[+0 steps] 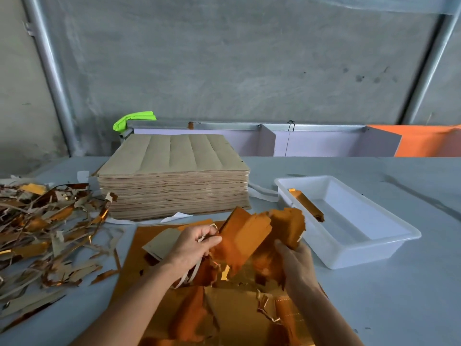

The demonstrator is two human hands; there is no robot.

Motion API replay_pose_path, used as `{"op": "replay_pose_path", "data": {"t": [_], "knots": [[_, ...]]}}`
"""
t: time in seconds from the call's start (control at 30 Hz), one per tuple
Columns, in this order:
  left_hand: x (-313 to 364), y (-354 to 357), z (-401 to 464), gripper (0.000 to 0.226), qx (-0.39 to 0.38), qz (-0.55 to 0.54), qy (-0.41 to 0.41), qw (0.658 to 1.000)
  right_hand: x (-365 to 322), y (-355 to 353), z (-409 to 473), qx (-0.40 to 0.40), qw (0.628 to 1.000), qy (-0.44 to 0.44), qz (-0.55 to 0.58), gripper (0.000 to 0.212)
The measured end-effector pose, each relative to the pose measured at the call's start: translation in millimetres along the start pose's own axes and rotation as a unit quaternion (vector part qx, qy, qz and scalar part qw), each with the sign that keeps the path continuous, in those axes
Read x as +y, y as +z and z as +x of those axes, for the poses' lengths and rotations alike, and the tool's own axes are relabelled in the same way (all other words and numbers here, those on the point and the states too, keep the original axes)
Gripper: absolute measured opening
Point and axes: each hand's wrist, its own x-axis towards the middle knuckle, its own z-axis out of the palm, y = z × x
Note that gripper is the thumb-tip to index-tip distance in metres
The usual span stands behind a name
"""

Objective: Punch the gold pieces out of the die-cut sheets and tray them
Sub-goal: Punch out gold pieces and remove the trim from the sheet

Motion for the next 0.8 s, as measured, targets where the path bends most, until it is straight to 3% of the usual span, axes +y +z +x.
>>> {"op": "replay_pose_path", "data": {"t": [0.17,0.33,0.43,0.5,0.6,0.7,0.8], "knots": [[6,21,1,0.017,0.065,0.038,-0.02,0.997,-7,29,-18,-0.115,0.987,0.07,0.092,0.022],[9,30,3,0.023,0.118,0.144,-0.018,0.982,-2,35,-25,-0.159,0.983,0.006,0.088,0.036],[12,29,4,0.024,0.1,0.164,0.001,0.981,-3,43,-23,-0.101,0.994,-0.017,0.03,0.018],[13,23,2,0.02,0.025,0.131,0.014,0.991,-6,44,-18,-0.031,0.999,0.022,0.026,0.009],[12,13,1,0.024,-0.087,0.19,0.028,0.978,-10,41,-10,-0.006,0.999,0.032,0.037,0.013],[9,7,3,0.015,-0.102,0.29,0.046,0.951,-15,37,-7,0.033,0.998,0.023,0.05,0.008],[1,-1,3,0.009,-0.071,0.309,0.042,0.948,-25,23,1,0.049,0.997,0.007,0.058,0.012]]}}
